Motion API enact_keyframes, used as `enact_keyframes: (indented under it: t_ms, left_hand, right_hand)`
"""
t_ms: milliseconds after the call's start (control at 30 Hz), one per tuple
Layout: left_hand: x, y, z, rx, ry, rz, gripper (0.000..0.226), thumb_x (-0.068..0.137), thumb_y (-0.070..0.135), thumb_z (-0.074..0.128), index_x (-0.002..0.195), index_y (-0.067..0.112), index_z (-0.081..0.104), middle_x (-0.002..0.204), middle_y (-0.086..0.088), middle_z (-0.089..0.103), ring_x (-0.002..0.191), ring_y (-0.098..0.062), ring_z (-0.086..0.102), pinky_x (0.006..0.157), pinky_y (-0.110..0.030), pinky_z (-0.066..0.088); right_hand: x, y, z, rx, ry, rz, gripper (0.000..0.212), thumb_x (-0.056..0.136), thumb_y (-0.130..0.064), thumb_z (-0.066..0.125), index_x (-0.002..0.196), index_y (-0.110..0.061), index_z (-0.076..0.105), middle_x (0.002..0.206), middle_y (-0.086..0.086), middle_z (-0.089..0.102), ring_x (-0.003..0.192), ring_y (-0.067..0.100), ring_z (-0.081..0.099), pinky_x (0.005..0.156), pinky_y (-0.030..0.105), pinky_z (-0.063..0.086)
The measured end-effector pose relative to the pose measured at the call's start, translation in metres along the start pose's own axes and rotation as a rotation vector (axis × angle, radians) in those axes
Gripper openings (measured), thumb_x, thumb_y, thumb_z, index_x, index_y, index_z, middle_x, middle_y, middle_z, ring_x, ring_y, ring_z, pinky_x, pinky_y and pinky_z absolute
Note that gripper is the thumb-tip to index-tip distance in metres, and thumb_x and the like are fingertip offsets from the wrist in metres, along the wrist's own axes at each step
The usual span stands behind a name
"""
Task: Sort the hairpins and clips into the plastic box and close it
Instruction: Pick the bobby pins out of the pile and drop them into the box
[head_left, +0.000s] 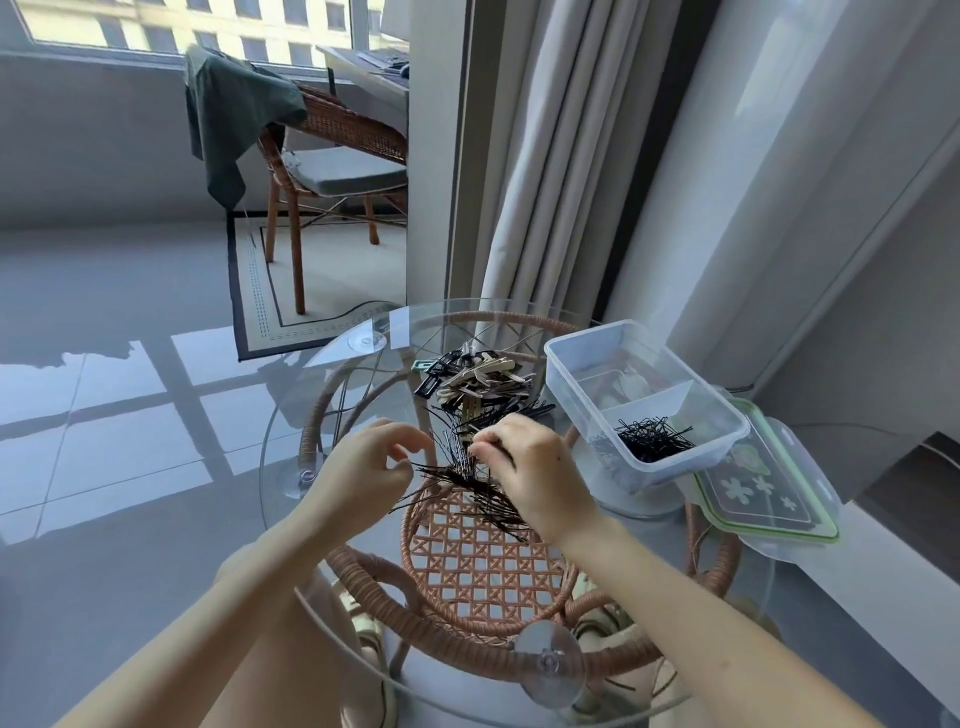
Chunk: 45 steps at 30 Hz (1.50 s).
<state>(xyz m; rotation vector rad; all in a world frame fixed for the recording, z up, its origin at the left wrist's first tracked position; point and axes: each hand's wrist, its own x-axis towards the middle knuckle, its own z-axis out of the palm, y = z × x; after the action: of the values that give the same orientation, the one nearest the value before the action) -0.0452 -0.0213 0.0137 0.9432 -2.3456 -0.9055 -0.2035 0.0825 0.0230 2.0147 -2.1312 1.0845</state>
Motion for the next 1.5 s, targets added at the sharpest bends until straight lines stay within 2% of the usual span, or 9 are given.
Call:
enact_keyframes:
  t_ms: [133, 300, 500, 633, 867, 1033, 1200, 1333, 1500]
  left_hand:
    - [0.003, 0.007, 0.005, 0.096, -0.072, 0.002, 0.028, 0.082, 0.022, 0.062, 0.11, 0.025, 0.061, 0.111, 0.001, 0.058, 0.093, -0.01, 0.054, 0.081, -0.024, 0.046]
    - [0.006, 0.019, 0.021, 0.331, -0.255, -0.028, 0.077, 0.07, 0.062, 0.061, 0.136, 0.036, 0.031, 0.129, -0.003, 0.043, 0.116, -0.018, 0.04, 0.093, -0.031, 0.04]
    - [0.011, 0.033, 0.045, 0.499, -0.32, 0.014, 0.095, 0.06, 0.074, 0.058, 0.14, 0.036, 0.022, 0.134, -0.006, 0.041, 0.122, -0.023, 0.037, 0.097, -0.038, 0.041]
    - [0.014, 0.036, 0.051, 0.524, -0.312, 0.036, 0.097, 0.059, 0.076, 0.057, 0.14, 0.036, 0.022, 0.14, -0.004, 0.038, 0.125, -0.024, 0.036, 0.099, -0.04, 0.041]
    - [0.006, 0.033, 0.052, 0.608, -0.359, 0.114, 0.103, 0.054, 0.078, 0.058, 0.14, 0.042, 0.017, 0.15, -0.007, 0.022, 0.134, -0.027, 0.025, 0.107, -0.046, 0.031]
    - [0.01, 0.03, 0.046, 0.525, -0.337, 0.175, 0.077, 0.062, 0.065, 0.064, 0.132, 0.041, 0.04, 0.14, -0.002, 0.038, 0.124, -0.02, 0.034, 0.102, -0.038, 0.039]
    - [0.024, 0.029, 0.044, 0.553, -0.372, 0.25, 0.057, 0.072, 0.053, 0.063, 0.127, 0.04, 0.05, 0.134, -0.004, 0.044, 0.119, -0.022, 0.039, 0.095, -0.037, 0.042]
    - [0.039, 0.031, 0.046, 0.612, -0.447, 0.315, 0.051, 0.078, 0.048, 0.06, 0.128, 0.038, 0.049, 0.117, -0.007, 0.047, 0.102, -0.02, 0.041, 0.082, -0.033, 0.041]
    - [0.052, 0.033, 0.044, 0.598, -0.516, 0.401, 0.046, 0.082, 0.041, 0.06, 0.125, 0.027, 0.052, 0.097, -0.004, 0.047, 0.082, -0.016, 0.043, 0.068, -0.026, 0.035]
  right_hand:
    - [0.01, 0.005, -0.027, 0.365, -0.01, 0.33, 0.01, 0.086, -0.022, 0.063, 0.079, -0.015, 0.066, 0.056, -0.011, 0.058, 0.046, -0.001, 0.049, 0.048, 0.014, 0.04]
    - [0.022, 0.023, -0.083, 0.789, 0.016, 0.593, 0.015, 0.084, -0.011, 0.064, 0.076, 0.001, 0.064, 0.057, 0.009, 0.05, 0.04, 0.011, 0.043, 0.035, 0.018, 0.035]
    - [0.026, 0.071, -0.164, 0.631, -0.234, 0.878, 0.015, 0.084, -0.005, 0.061, 0.075, 0.006, 0.065, 0.049, 0.005, 0.061, 0.036, 0.008, 0.047, 0.031, 0.014, 0.036]
    - [0.028, 0.091, -0.163, 0.434, -0.364, 1.015, 0.014, 0.085, -0.008, 0.063, 0.075, 0.002, 0.064, 0.063, 0.01, 0.058, 0.039, 0.008, 0.052, 0.035, 0.013, 0.043]
    - [0.031, 0.098, -0.145, 0.08, -0.349, 0.928, 0.03, 0.086, -0.021, 0.064, 0.1, 0.006, 0.061, 0.086, 0.022, 0.063, 0.067, 0.026, 0.067, 0.057, 0.031, 0.06]
    - [0.023, 0.08, -0.154, -0.426, -0.281, 0.705, 0.035, 0.091, -0.023, 0.051, 0.095, 0.009, 0.063, 0.082, 0.026, 0.066, 0.068, 0.03, 0.058, 0.066, 0.033, 0.047]
    - [-0.003, 0.031, -0.142, -0.3, -0.076, 0.43, 0.019, 0.088, -0.024, 0.054, 0.084, -0.014, 0.07, 0.079, 0.001, 0.07, 0.078, 0.018, 0.062, 0.068, 0.03, 0.049]
    - [-0.028, 0.001, -0.103, -0.155, -0.223, 0.282, 0.02, 0.088, -0.034, 0.057, 0.096, -0.02, 0.068, 0.087, -0.002, 0.068, 0.077, 0.011, 0.058, 0.07, 0.025, 0.045]
    - [-0.041, 0.004, -0.034, -0.35, -0.492, 0.307, 0.073, 0.075, -0.063, 0.057, 0.131, -0.019, 0.039, 0.12, 0.004, 0.047, 0.112, 0.022, 0.045, 0.091, 0.036, 0.04]
